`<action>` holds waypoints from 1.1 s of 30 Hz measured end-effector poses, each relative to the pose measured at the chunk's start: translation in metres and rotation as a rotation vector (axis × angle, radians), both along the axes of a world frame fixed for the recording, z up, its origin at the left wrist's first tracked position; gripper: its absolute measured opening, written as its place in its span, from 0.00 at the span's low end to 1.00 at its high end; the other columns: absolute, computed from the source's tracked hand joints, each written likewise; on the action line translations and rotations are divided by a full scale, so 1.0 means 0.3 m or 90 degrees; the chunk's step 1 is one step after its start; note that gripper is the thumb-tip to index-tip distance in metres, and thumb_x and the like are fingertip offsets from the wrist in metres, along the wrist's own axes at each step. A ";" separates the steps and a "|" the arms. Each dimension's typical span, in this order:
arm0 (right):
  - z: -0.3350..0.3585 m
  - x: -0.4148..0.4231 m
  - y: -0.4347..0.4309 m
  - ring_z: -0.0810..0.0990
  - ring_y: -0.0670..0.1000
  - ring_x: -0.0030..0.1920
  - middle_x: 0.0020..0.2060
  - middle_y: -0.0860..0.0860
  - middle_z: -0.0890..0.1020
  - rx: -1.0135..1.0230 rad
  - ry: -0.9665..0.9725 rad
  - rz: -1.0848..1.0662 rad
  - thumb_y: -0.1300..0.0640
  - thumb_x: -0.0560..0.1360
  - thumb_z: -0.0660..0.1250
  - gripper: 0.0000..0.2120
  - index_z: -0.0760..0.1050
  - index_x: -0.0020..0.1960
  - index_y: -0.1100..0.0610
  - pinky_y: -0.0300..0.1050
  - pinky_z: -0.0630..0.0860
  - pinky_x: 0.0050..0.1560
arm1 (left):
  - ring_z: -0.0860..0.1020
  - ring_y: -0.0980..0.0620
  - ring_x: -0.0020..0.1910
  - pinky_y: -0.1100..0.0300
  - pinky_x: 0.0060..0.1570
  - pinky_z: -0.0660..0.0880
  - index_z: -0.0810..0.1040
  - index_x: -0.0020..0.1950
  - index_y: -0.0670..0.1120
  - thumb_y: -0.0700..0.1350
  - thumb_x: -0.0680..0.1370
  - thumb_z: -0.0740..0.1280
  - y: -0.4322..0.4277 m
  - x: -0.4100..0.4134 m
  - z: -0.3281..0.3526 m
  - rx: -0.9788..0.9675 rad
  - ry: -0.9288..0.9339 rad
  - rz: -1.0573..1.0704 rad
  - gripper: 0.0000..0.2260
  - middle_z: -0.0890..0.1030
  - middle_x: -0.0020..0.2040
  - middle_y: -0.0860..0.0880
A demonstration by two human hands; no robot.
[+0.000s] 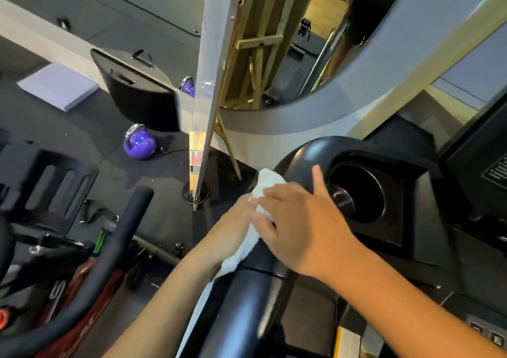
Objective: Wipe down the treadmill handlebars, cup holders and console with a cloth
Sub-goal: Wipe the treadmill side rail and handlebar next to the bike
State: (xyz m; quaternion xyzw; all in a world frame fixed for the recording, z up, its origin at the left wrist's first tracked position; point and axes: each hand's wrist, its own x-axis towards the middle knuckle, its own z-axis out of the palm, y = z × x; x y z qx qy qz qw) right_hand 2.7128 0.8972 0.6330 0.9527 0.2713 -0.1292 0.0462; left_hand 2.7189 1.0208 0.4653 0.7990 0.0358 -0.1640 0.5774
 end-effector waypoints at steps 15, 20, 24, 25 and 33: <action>-0.006 -0.038 -0.191 0.60 0.48 0.75 0.78 0.49 0.58 0.065 -0.018 -0.139 0.50 0.82 0.50 0.25 0.55 0.79 0.50 0.61 0.46 0.77 | 0.46 0.49 0.80 0.55 0.77 0.47 0.50 0.81 0.46 0.54 0.83 0.48 -0.116 0.102 0.244 0.232 -0.290 -0.093 0.27 0.48 0.81 0.47; -0.003 0.128 -0.182 0.62 0.53 0.75 0.76 0.50 0.60 0.050 -0.034 -0.161 0.55 0.81 0.53 0.24 0.57 0.77 0.52 0.63 0.42 0.76 | 0.62 0.48 0.75 0.56 0.72 0.60 0.59 0.79 0.46 0.51 0.84 0.51 -0.137 0.290 0.289 0.163 -0.240 -0.097 0.23 0.64 0.77 0.47; -0.008 0.080 -0.219 0.62 0.50 0.74 0.77 0.49 0.60 0.090 -0.007 -0.162 0.58 0.81 0.53 0.24 0.58 0.77 0.53 0.59 0.43 0.77 | 0.55 0.52 0.78 0.59 0.74 0.52 0.55 0.80 0.46 0.51 0.85 0.51 -0.147 0.212 0.277 0.208 -0.260 -0.090 0.24 0.57 0.80 0.49; -0.015 0.046 -0.230 0.60 0.48 0.75 0.78 0.48 0.58 0.111 0.000 -0.160 0.59 0.81 0.54 0.25 0.57 0.77 0.53 0.58 0.43 0.77 | 0.50 0.54 0.79 0.62 0.74 0.47 0.53 0.81 0.47 0.52 0.85 0.51 -0.140 0.175 0.269 0.224 -0.266 -0.086 0.25 0.52 0.81 0.50; -0.021 0.183 -0.206 0.52 0.49 0.78 0.77 0.49 0.56 0.042 -0.009 -0.124 0.59 0.80 0.52 0.25 0.55 0.77 0.55 0.56 0.46 0.77 | 0.65 0.48 0.73 0.67 0.60 0.59 0.61 0.78 0.44 0.50 0.85 0.50 -0.160 0.261 0.301 0.192 -0.216 -0.052 0.22 0.66 0.76 0.47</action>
